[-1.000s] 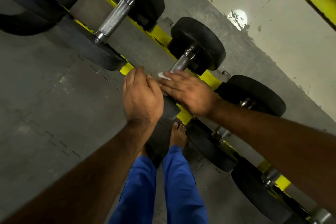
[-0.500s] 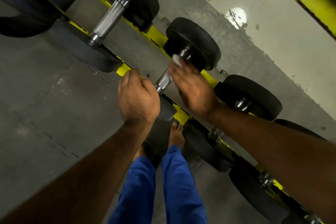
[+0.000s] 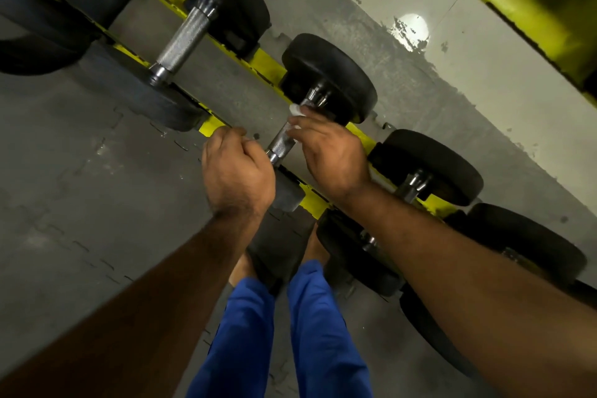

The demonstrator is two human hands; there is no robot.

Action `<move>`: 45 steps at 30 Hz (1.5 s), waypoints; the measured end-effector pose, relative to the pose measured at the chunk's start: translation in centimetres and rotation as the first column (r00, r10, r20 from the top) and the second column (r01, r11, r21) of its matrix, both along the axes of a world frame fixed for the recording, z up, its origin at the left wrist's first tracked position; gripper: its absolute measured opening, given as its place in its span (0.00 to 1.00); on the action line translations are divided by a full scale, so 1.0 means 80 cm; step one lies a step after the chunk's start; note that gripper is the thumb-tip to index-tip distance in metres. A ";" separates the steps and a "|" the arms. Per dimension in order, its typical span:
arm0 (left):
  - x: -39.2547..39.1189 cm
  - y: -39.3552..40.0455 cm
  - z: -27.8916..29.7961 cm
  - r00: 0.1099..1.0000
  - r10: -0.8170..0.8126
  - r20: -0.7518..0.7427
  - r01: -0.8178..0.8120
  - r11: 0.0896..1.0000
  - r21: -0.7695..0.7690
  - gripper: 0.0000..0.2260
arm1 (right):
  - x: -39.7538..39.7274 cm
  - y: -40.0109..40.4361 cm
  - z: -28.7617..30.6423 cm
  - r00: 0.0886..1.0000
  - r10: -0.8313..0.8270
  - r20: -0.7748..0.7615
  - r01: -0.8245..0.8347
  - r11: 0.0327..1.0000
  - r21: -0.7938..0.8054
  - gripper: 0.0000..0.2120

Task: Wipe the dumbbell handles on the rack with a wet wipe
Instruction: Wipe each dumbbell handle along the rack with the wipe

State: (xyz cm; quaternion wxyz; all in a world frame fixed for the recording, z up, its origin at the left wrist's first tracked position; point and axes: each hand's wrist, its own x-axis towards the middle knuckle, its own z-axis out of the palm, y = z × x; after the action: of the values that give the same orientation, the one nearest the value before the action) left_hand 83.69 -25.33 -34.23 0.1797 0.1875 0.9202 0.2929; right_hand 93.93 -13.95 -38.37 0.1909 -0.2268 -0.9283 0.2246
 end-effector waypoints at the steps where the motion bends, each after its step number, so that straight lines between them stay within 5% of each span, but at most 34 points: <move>1: 0.001 0.000 0.001 1.000 0.003 0.005 -0.003 1.000 0.002 0.21 | -0.001 -0.004 0.008 0.998 -0.052 -0.019 0.051 0.996 -0.072 0.13; 4: 0.000 -0.001 0.002 1.000 0.006 0.010 -0.007 1.000 0.011 0.23 | -0.005 -0.025 0.029 0.947 -0.322 -0.012 0.289 0.867 -0.405 0.16; 9: 0.000 0.000 0.001 0.999 0.004 0.031 -0.003 1.000 -0.012 0.24 | -0.022 -0.035 0.037 0.619 -0.759 0.201 0.634 0.331 -0.699 0.15; 13: 0.001 -0.001 0.002 0.999 0.014 0.044 -0.014 1.000 -0.004 0.23 | -0.041 -0.026 0.033 0.350 -0.812 0.466 0.472 -0.277 -0.837 0.11; 15: 0.002 0.000 0.001 0.998 0.033 0.051 -0.033 0.999 0.006 0.21 | -0.048 -0.018 0.032 0.294 -0.769 0.567 0.331 -0.475 -0.815 0.11; 23: 0.002 0.000 0.000 0.999 0.034 0.041 -0.035 0.999 0.015 0.19 | -0.066 0.014 0.037 0.385 -0.705 0.595 0.068 -0.622 -0.780 0.12; 31: 0.001 -0.002 -0.005 1.000 -0.005 0.019 0.005 1.000 -0.002 0.20 | -0.090 0.017 0.040 0.441 -0.676 0.590 0.258 -0.534 -0.805 0.11; 35: 0.000 -0.002 -0.005 1.000 -0.009 0.026 0.010 1.000 -0.005 0.20 | -0.076 0.018 0.043 0.557 -0.569 0.606 0.359 -0.492 -0.793 0.12; 38: 0.000 -0.002 -0.005 1.000 -0.018 0.020 0.018 1.000 -0.006 0.20 | -0.085 0.031 0.037 0.522 -0.616 0.590 0.340 -0.484 -0.806 0.11; 41: 0.000 -0.002 -0.006 0.999 -0.016 0.028 0.017 1.000 -0.011 0.20 | -0.082 -0.008 0.039 0.530 -0.582 0.616 0.504 -0.368 -0.781 0.07; 45: 0.000 -0.002 -0.007 1.000 -0.011 0.020 0.011 1.000 0.005 0.18 | -0.064 -0.006 0.048 0.630 -0.451 0.632 0.448 -0.453 -0.771 0.07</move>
State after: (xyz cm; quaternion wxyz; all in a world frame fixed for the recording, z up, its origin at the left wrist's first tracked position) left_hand 83.71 -25.51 -34.80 0.1902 0.1900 0.9165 0.2961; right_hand 88.80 -14.43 -34.55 0.0305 -0.6579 -0.2224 0.7189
